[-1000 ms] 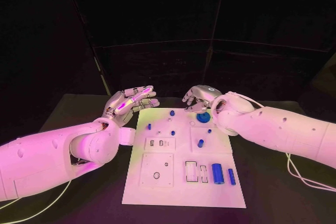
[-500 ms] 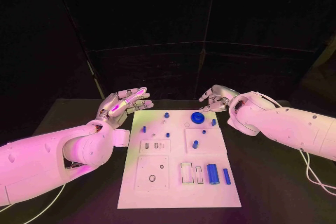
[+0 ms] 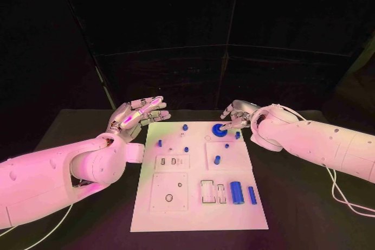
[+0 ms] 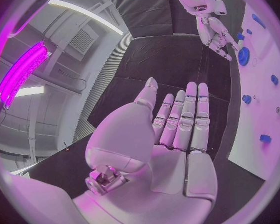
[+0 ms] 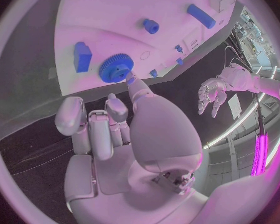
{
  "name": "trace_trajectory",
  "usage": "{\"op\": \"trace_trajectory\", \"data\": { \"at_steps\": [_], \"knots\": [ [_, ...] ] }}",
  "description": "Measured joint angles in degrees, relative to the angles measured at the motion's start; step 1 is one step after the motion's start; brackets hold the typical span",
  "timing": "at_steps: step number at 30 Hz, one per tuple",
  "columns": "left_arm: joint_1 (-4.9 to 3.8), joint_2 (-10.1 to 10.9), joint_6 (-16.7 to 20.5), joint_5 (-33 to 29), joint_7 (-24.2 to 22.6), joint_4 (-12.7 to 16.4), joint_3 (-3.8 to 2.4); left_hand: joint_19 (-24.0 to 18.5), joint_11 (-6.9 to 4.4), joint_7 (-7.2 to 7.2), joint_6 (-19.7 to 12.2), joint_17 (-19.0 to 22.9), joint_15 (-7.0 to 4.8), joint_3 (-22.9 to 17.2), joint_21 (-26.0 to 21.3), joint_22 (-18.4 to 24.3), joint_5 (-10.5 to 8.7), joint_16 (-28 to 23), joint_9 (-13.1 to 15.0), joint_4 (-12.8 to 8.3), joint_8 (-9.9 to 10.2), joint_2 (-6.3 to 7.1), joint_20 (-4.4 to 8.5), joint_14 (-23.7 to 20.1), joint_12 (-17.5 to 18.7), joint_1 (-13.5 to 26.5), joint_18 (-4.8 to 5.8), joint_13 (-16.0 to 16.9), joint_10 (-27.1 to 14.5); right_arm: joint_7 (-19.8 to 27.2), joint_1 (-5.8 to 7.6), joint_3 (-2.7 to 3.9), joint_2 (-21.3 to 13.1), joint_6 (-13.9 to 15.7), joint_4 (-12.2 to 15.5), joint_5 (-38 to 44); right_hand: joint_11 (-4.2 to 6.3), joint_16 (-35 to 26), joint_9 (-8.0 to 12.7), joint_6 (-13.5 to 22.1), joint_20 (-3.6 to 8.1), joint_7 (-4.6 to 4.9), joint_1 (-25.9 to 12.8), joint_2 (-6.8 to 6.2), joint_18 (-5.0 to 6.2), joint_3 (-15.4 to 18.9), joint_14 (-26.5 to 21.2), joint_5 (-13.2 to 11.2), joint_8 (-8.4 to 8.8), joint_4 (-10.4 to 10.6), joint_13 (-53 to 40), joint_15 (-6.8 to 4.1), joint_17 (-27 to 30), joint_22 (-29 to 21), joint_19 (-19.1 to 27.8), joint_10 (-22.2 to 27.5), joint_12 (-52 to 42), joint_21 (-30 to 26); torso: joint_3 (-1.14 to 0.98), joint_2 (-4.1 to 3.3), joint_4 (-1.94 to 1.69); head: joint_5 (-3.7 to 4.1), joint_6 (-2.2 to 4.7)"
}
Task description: Assemble the parts on the task board
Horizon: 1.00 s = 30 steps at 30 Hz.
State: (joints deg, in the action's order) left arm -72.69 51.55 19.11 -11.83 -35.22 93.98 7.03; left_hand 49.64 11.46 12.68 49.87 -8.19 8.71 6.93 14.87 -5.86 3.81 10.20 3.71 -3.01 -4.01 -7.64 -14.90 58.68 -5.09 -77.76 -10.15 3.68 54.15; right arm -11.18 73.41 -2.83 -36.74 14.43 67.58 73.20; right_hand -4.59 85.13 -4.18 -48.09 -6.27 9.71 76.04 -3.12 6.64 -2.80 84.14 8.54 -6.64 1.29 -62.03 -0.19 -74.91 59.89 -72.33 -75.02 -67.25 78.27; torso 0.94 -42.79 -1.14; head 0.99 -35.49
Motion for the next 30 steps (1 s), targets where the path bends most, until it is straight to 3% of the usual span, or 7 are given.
{"op": "trace_trajectory", "data": {
  "at_steps": [15, 28, 30],
  "knots": [
    [0.01, -0.1, -0.2, 0.0, 0.0, -0.6, 0.00, 0.0, 0.00, 0.00, 0.0, 0.0, 0.00, -0.1, 0.0, 0.0, 0.00, 0.0, 0.0, -0.1, 0.0, 0.01, 0.00, 0.0, 0.0, 0.0, 0.00, 0.0, 0.0, -0.1, -0.99, 0.06, 1.1, -2.6, -1.0, 1.4, -0.01, 0.6, 0.0, -0.7, -0.07, 0.01, 0.6, 0.58, 0.01, 0.7, -0.2, 0.3, -0.96, 0.7, -6.8, 0.20, 0.0, 0.2, -0.1, -2.0, -5.8, 0.0, 0.06, 0.03, -0.09, 0.14, -0.22],
    [0.01, -0.2, -0.3, 0.0, 0.1, -0.8, 0.00, 0.0, 0.00, 0.00, 0.0, 0.0, 0.00, -0.2, 0.0, 0.0, 0.00, -0.2, 0.0, -0.2, 0.0, 0.01, 0.00, 0.0, 0.0, 0.0, 0.00, 0.0, 0.0, 0.2, -1.19, 0.23, 1.8, -2.0, -1.8, 3.4, 0.59, 0.9, -0.1, -4.3, 0.25, -0.59, 2.6, 2.56, 0.01, 0.0, -0.2, 0.8, -2.92, 0.6, -10.2, 0.20, 0.0, 0.8, -0.4, -3.8, -8.5, 0.4, 0.05, 0.02, -0.14, -0.05, -0.47],
    [0.01, -0.2, -0.3, 0.0, 0.1, -0.9, 0.00, 0.0, 0.00, 0.00, 0.0, 0.0, 0.00, -0.2, 0.0, 0.0, 0.00, -0.2, 0.0, -0.2, 0.0, 0.01, 0.00, 0.0, 0.0, 0.0, 0.00, 0.0, 0.0, 0.2, -1.23, 0.23, 1.8, -1.6, -1.8, 3.7, 0.93, 0.9, -0.1, -5.6, 0.31, -0.78, 3.0, 3.00, 0.01, -0.7, -0.2, -0.3, -3.36, 0.4, -11.1, 0.20, 0.0, 1.0, -0.4, -4.3, -9.2, 0.5, 0.05, 0.02, -0.11, -0.08, -0.47]
  ]
}}
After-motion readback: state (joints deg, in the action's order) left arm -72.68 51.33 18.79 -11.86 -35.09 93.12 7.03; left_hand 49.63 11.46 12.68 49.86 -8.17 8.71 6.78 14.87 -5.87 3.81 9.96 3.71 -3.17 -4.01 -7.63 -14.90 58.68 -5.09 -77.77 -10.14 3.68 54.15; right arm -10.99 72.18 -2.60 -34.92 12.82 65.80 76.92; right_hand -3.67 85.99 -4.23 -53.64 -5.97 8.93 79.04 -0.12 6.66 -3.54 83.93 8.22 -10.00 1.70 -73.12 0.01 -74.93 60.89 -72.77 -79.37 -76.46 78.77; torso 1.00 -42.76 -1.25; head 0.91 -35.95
